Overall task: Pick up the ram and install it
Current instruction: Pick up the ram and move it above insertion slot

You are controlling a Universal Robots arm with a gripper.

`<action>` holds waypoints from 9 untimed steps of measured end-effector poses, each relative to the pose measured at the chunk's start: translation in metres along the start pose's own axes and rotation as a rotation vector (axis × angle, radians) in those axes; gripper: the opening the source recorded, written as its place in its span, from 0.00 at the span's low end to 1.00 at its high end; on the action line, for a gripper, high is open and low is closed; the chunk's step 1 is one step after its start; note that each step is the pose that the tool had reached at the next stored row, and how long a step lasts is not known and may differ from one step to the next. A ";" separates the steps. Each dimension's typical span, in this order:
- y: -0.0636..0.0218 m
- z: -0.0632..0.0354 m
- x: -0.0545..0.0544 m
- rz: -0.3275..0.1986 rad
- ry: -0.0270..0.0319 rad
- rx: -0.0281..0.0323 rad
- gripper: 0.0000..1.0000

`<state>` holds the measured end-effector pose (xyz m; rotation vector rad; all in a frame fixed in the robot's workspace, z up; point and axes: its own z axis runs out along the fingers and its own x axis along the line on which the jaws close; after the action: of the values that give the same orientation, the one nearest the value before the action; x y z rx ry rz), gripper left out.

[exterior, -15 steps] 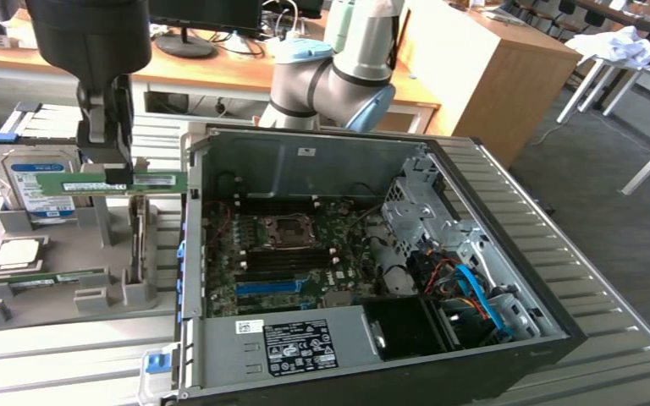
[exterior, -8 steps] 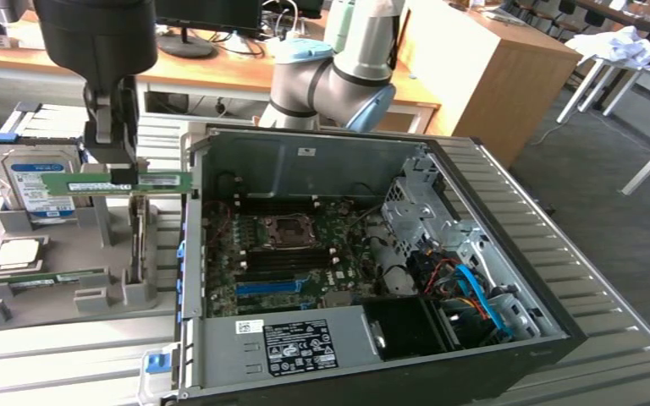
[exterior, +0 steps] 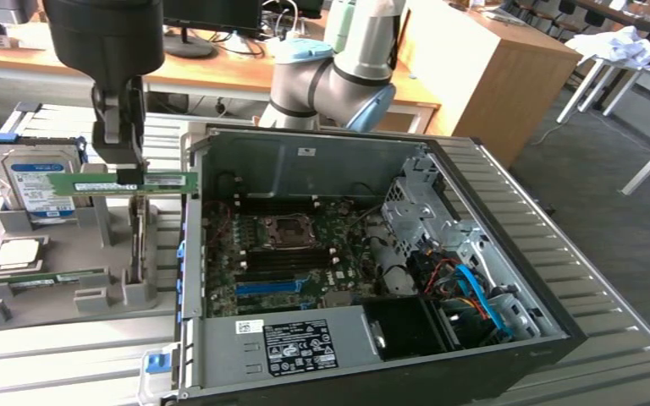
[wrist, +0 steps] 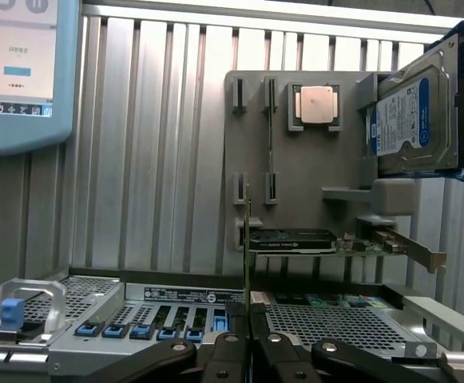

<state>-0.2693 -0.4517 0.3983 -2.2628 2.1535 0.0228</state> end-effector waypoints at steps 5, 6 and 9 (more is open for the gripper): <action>-0.0043 0.0000 0.000 0.000 0.0000 0.0000 0.12; -0.0051 0.0000 0.000 0.000 0.0000 0.0000 0.12; -0.0077 0.0001 0.000 0.000 -0.0001 0.0001 0.12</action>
<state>-0.2616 -0.4517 0.3983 -2.2627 2.1534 0.0228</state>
